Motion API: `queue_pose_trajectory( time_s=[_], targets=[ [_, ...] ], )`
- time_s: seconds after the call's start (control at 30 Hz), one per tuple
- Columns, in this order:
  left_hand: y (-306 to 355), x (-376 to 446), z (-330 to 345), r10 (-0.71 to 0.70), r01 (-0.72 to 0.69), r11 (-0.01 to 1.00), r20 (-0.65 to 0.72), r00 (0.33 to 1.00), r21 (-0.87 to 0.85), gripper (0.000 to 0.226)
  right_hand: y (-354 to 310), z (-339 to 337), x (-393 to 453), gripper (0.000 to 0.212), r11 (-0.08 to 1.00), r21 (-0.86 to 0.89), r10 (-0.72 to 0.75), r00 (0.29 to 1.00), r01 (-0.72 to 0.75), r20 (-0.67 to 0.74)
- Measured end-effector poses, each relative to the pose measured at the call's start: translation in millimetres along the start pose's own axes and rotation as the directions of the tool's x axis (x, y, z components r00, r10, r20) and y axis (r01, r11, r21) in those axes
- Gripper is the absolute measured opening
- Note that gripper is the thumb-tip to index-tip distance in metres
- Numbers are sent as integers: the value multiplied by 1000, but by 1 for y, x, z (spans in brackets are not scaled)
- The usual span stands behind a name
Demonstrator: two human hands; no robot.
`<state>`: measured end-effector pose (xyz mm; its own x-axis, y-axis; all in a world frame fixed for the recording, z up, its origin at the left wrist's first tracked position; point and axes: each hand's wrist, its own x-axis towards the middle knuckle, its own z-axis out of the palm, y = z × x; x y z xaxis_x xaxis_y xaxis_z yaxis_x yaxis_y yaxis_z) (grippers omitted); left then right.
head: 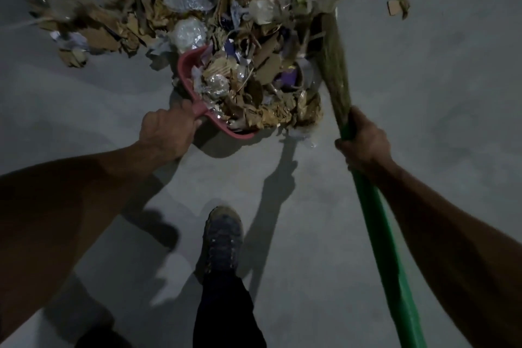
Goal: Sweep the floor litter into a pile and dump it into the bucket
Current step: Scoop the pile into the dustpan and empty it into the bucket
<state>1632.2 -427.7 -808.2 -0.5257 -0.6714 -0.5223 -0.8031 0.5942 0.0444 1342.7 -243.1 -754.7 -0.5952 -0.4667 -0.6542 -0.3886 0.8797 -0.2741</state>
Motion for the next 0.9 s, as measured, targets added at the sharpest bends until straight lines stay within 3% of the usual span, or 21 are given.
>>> queue_pose_trajectory(
  time_s=[0.27, 0.47, 0.67, 0.9],
  targets=[
    [5, 16, -4, 27, -28, 999, -30, 999, -36, 34, -21, 13, 12, 60, 976, -168, -117, 986, 137, 121],
    [5, 13, -12, 70, -70, 998, -19, 997, -3, 33, -11, 13, -18, 79, 969, -104, -198, 958, 223, 208],
    [-5, 4, -7, 70, -69, 998, -10, 998, 11, 34, -4, 27, -50, 78, 946, -132, -248, 924, 295, 289],
    [-6, -9, -7, 90, -92, 995, -57, 994, -25, 35, -5, 34, -55, 78, 972, -80, -198, 952, 222, 234]
  ],
)
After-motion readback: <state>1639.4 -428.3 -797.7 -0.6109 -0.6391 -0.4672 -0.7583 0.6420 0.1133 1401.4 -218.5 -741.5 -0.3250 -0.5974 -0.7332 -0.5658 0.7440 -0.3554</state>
